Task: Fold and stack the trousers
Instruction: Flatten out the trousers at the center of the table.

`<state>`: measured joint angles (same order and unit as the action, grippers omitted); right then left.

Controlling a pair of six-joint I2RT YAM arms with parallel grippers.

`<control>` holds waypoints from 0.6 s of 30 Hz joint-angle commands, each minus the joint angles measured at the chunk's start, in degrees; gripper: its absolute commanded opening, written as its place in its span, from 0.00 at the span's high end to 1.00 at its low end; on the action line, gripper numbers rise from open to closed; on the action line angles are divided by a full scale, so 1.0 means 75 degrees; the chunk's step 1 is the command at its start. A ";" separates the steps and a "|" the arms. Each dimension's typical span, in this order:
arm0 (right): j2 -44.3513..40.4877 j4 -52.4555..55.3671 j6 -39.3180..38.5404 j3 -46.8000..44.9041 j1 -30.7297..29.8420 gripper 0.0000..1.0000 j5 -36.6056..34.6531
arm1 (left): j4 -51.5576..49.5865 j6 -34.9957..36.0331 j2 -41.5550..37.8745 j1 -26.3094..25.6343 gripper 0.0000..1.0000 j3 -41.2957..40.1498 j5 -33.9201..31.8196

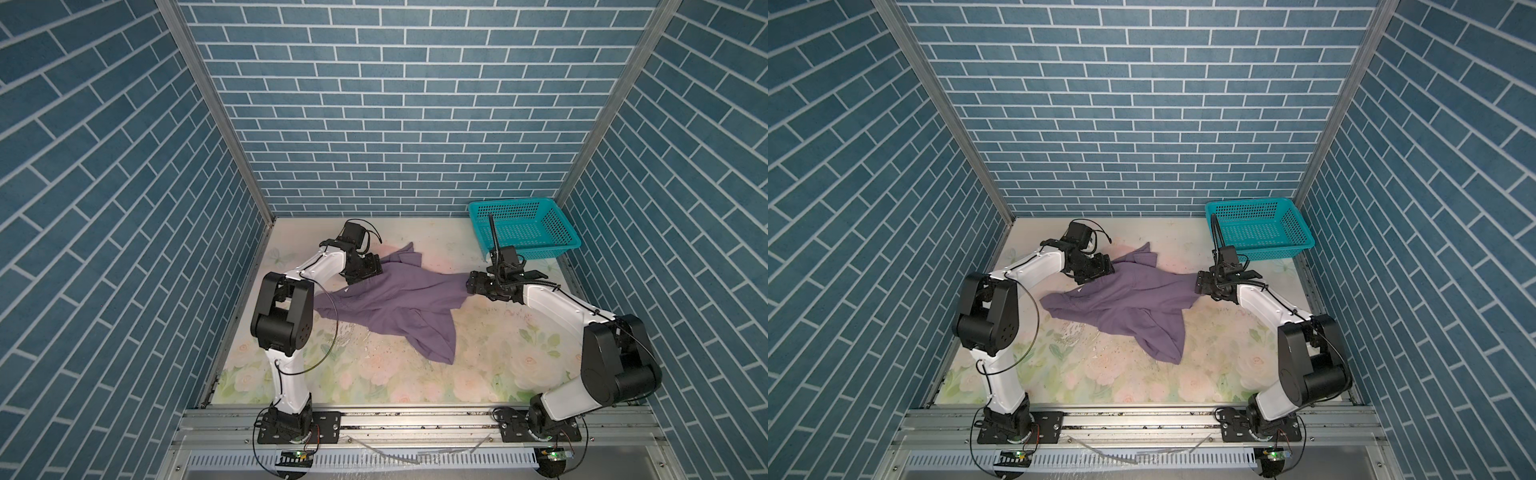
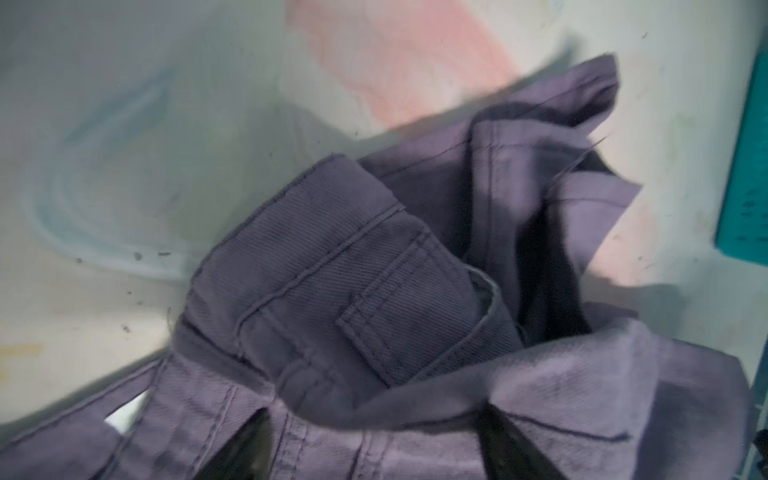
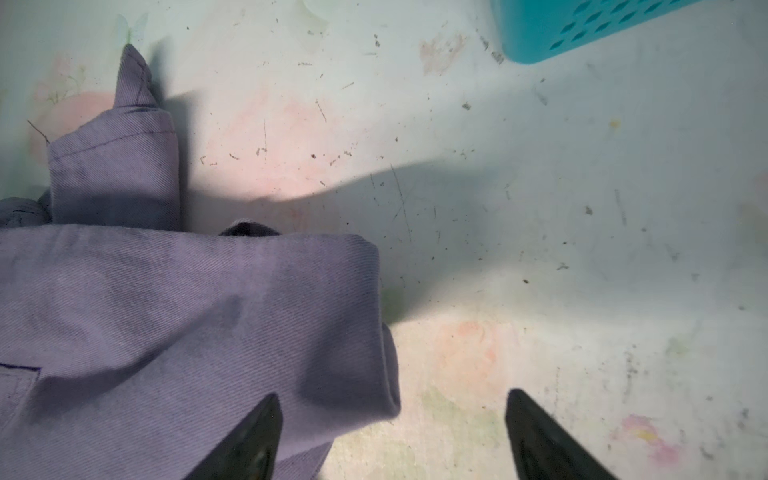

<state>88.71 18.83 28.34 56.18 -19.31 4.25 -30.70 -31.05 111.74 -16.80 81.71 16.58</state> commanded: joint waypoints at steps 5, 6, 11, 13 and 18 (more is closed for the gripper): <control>0.1133 -0.0428 0.0229 0.0417 0.0020 0.50 0.1388 | 0.0038 -0.0221 0.0054 -0.0206 0.90 0.0225 0.0247; 0.1194 -0.0436 0.0229 0.0469 0.0019 0.63 0.1463 | -0.0086 -0.0224 -0.0044 -0.0209 0.96 0.0366 0.0239; 0.0939 -0.0246 -0.0061 0.0863 0.0020 1.00 0.1316 | -0.1083 0.0025 -0.0547 -0.0210 1.00 0.1856 -0.0041; 0.0768 0.0172 -0.0447 0.1336 0.0021 1.00 0.1024 | -0.1528 0.0176 -0.0689 -0.0204 1.00 0.2668 -0.0214; 0.0090 0.1475 -0.1715 0.3190 0.0031 1.00 -0.0232 | -0.2922 0.0607 -0.0663 -0.0174 1.00 0.5366 -0.0761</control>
<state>95.33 24.36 23.20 71.20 -19.31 9.41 -45.41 -29.58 109.51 -18.09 113.32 14.28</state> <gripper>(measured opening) 0.053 0.069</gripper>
